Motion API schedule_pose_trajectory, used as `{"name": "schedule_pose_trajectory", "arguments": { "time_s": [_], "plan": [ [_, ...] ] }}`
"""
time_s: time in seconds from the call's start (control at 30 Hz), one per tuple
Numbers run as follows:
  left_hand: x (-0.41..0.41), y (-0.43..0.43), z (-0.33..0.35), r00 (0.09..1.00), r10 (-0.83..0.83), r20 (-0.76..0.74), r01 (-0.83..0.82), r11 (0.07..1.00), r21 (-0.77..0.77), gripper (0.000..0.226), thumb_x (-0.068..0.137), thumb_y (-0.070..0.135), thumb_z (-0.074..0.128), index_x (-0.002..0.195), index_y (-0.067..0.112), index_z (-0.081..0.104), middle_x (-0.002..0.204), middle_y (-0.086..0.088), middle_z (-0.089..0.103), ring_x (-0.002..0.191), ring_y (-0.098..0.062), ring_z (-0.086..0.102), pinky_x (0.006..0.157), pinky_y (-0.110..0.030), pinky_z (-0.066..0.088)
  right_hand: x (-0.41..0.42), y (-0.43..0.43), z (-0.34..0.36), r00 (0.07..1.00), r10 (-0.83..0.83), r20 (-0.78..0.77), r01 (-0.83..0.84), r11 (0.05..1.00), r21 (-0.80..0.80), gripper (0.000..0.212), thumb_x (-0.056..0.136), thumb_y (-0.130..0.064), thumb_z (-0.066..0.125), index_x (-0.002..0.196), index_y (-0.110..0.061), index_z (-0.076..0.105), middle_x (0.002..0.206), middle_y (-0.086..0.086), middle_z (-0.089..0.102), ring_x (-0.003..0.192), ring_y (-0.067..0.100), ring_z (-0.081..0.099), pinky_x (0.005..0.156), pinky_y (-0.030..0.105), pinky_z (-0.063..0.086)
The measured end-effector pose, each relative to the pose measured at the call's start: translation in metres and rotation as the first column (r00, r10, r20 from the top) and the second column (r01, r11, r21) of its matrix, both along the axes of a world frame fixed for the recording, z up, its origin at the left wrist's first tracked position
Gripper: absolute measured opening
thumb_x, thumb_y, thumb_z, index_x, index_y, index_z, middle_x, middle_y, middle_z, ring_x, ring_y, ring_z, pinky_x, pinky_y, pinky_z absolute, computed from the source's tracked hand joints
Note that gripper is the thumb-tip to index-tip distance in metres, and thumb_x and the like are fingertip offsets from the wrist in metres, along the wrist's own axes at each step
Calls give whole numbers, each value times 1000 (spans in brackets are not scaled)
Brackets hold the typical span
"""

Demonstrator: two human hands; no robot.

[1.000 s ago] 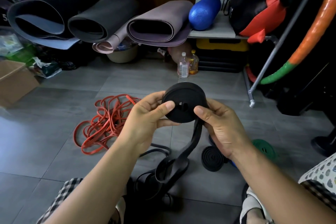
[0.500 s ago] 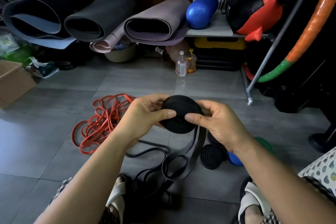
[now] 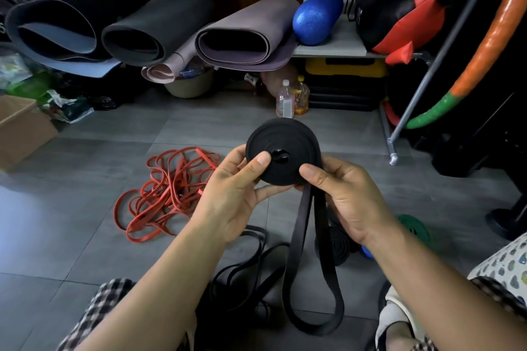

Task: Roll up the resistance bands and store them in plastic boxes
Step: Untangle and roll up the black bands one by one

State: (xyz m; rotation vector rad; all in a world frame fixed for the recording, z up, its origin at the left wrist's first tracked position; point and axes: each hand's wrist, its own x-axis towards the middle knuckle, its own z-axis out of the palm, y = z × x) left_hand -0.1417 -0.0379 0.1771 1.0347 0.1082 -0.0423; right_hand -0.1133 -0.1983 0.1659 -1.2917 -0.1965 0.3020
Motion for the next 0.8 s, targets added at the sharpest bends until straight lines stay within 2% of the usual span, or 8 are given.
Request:
{"name": "schedule_pose_trajectory", "arguments": {
  "time_s": [0.1,0.2,0.3,0.4,0.5,0.67,0.73,0.8],
  "plan": [
    [4,18,7,999,-26,21,13,888,460,28,78,7,65,104,18,60,113,-14,64,94,-23,66,72,-28,57,3,-8,5,997,54,57,-39,972,-234,14,73,-16,68,86,-18,70,81,-5,74,76,7,68,72,17,52],
    [3,25,9,993,-93,68,30,777,629,33,79,-2,65,95,27,64,105,-13,66,93,-25,66,73,-36,58,2,-11,5,992,106,68,-77,936,-344,13,77,-9,68,85,-20,69,80,-8,74,79,5,69,73,15,51],
    [0,21,9,993,-26,115,-40,841,540,29,77,-4,64,91,21,64,95,-10,68,87,-23,66,67,-30,59,0,-9,6,995,68,76,-50,975,-215,18,71,-12,69,87,-20,70,86,-7,74,87,6,68,74,13,50],
    [-2,16,9,994,26,106,-63,926,371,24,74,2,64,93,15,62,83,2,69,79,-17,68,62,-30,59,-1,-3,7,996,45,75,-43,999,-26,22,61,-28,70,83,-24,75,91,-4,74,93,9,68,78,16,50],
    [-4,7,6,996,55,66,-67,978,196,32,68,13,64,100,9,60,94,-5,68,83,-21,68,65,-34,59,0,5,4,995,33,94,-39,997,64,28,62,-33,70,89,-30,74,99,-1,73,100,14,66,84,20,50],
    [-5,-7,-4,996,86,-34,-88,994,-59,34,73,12,60,106,5,55,114,-18,62,100,-31,64,72,-39,58,3,14,-7,1000,8,15,-10,989,148,53,53,-43,82,96,-13,72,103,10,71,102,23,66,88,29,52],
    [-3,-3,-3,998,27,-61,-29,999,-17,30,76,10,60,106,6,54,115,-16,62,100,-30,65,72,-38,58,5,10,-7,1000,1,-4,0,995,99,45,53,-39,82,89,-14,74,98,8,73,97,20,67,86,28,52],
    [0,9,0,999,-20,-43,31,958,284,28,80,6,63,105,16,56,116,-10,62,101,-26,64,75,-35,58,6,4,-4,1000,15,4,-15,1000,-7,25,63,-26,75,85,-15,73,90,2,74,89,14,69,80,23,52]
  ]
}}
